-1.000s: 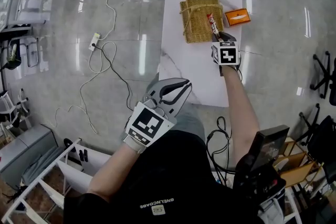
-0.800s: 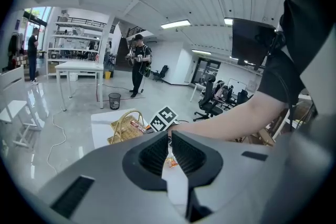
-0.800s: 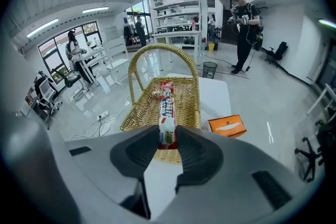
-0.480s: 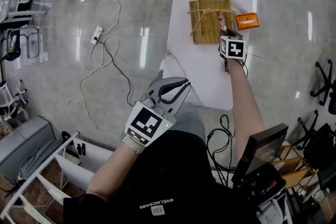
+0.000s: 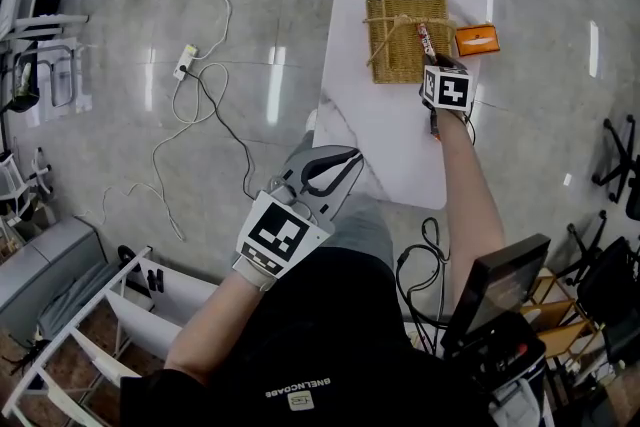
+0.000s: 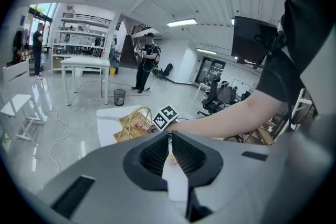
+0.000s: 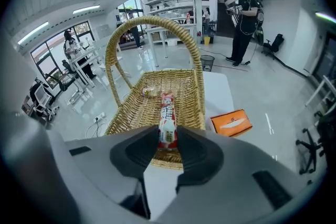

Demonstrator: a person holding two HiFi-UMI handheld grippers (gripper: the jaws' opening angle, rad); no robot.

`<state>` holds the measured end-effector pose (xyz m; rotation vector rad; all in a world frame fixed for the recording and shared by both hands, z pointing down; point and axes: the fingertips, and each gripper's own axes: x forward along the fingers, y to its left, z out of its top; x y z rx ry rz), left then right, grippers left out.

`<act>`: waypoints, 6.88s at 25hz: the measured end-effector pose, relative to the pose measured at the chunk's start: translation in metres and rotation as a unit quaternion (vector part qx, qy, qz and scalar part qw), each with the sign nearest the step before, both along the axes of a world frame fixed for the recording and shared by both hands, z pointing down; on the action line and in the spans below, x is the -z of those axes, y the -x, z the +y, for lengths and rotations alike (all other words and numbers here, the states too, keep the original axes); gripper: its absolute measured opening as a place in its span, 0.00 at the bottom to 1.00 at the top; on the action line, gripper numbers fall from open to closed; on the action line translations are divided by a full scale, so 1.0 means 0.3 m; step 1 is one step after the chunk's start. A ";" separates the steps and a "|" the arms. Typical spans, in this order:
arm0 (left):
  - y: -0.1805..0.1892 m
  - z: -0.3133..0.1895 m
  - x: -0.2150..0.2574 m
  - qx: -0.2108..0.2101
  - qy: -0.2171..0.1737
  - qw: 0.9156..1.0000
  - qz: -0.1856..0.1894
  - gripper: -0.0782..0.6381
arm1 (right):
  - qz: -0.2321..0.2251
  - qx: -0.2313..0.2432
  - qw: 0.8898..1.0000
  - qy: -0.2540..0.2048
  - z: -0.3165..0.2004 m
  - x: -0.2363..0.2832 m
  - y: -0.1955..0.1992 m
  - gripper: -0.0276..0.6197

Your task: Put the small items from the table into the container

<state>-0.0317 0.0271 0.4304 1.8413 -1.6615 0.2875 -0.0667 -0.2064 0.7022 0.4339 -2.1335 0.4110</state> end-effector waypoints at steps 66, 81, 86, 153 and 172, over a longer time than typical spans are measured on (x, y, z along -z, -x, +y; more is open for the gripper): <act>-0.308 -0.244 0.568 -0.281 -0.203 0.937 0.043 0.12 | -0.347 -0.189 0.901 -0.181 0.477 1.519 -0.661 0.22; -0.314 -0.271 0.576 -0.304 -0.214 0.928 0.029 0.12 | -0.339 -0.227 0.893 -0.188 0.501 1.496 -0.692 0.22; -0.297 -0.281 0.563 -0.291 -0.206 0.933 0.052 0.12 | -0.337 -0.229 0.895 -0.183 0.491 1.478 -0.694 0.22; -0.140 0.003 0.158 0.066 -0.050 0.997 -0.013 0.12 | 0.072 0.049 0.994 0.063 0.258 -0.061 -0.694 0.35; -0.167 0.023 -0.015 0.063 -0.006 0.998 0.015 0.12 | 0.129 0.077 0.985 0.085 0.271 -0.392 -0.792 0.35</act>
